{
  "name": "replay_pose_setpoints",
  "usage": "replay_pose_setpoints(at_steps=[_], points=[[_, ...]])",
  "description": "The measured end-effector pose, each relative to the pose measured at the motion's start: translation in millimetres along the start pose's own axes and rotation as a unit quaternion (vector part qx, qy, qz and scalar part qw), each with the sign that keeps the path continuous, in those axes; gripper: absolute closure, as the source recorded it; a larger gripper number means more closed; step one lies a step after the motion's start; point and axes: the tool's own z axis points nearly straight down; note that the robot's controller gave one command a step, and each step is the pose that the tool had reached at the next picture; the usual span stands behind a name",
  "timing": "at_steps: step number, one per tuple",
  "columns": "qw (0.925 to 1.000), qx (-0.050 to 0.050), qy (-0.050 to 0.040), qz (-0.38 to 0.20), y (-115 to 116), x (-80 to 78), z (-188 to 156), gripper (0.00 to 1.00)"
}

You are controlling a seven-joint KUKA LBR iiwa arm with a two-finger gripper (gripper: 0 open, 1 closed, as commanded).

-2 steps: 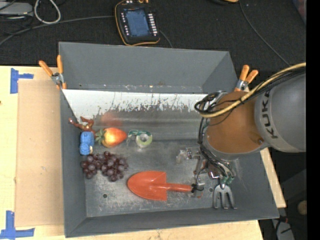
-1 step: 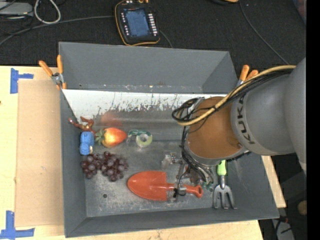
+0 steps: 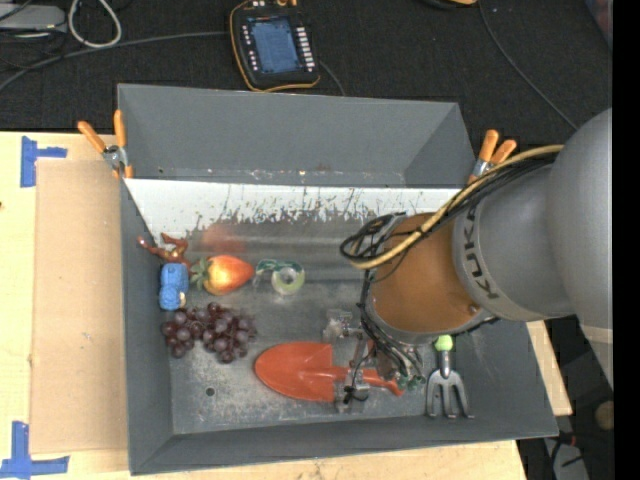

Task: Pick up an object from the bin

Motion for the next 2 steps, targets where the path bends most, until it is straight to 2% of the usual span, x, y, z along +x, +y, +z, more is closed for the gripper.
replay_pose_setpoints(at_steps=[1, 2], points=[[0.9999, -0.002, 0.0033, -0.015, -4.8, -8.4, -0.8, 1.0], [0.9999, -0.002, 0.0033, -0.016, -4.8, -8.4, -0.9, 1.0]])
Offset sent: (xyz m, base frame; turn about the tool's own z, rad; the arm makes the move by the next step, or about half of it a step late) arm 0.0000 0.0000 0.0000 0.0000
